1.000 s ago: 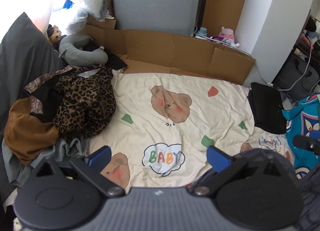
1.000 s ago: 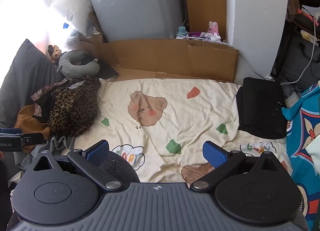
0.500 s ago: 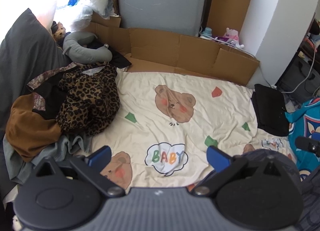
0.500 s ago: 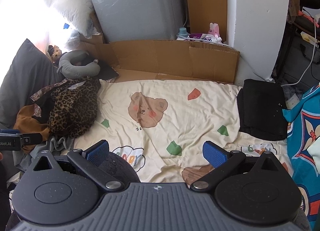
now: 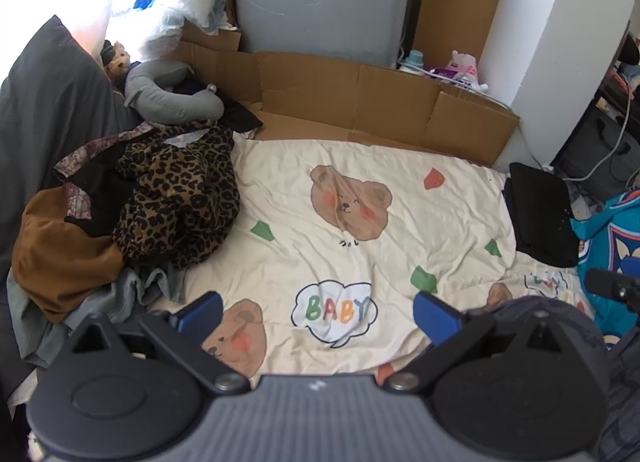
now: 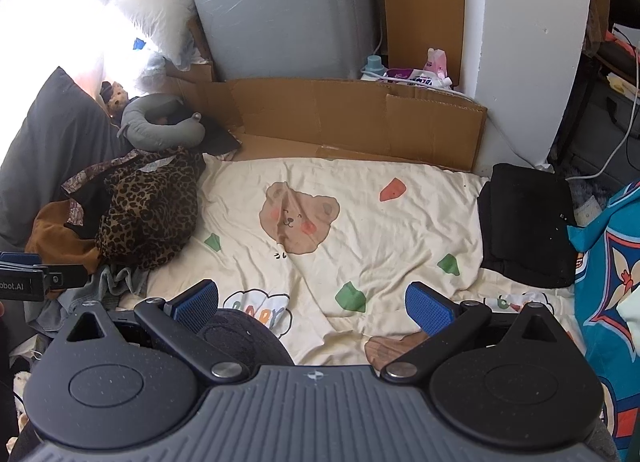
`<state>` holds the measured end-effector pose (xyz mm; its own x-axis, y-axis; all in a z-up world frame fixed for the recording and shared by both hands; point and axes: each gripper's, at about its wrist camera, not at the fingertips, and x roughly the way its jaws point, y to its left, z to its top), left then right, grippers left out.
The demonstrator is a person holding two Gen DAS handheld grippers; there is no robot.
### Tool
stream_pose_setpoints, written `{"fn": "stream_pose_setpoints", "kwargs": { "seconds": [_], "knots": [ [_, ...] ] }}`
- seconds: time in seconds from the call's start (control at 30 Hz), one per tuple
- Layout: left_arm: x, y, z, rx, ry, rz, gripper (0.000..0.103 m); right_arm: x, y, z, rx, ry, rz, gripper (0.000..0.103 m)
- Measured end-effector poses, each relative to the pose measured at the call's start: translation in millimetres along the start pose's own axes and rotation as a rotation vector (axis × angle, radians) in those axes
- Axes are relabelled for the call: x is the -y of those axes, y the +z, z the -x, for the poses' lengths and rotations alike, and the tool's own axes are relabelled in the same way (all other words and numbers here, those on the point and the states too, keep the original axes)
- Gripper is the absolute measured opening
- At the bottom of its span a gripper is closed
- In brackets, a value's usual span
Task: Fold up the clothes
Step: 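Move both grippers, open, toward the clothes pile on the bed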
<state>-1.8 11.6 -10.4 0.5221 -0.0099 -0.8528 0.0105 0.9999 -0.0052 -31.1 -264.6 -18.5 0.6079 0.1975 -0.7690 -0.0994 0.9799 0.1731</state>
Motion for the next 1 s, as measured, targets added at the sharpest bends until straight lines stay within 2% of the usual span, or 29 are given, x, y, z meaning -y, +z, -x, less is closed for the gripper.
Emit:
{"fn": "stream_pose_setpoints", "kwargs": {
  "seconds": [1.0],
  "knots": [
    [-2.8,5.2,-2.4,0.003,-0.011,-0.013,0.102,-10.3,5.0,-0.2,-0.005,-0.058,0.038,0.103]
  ]
}}
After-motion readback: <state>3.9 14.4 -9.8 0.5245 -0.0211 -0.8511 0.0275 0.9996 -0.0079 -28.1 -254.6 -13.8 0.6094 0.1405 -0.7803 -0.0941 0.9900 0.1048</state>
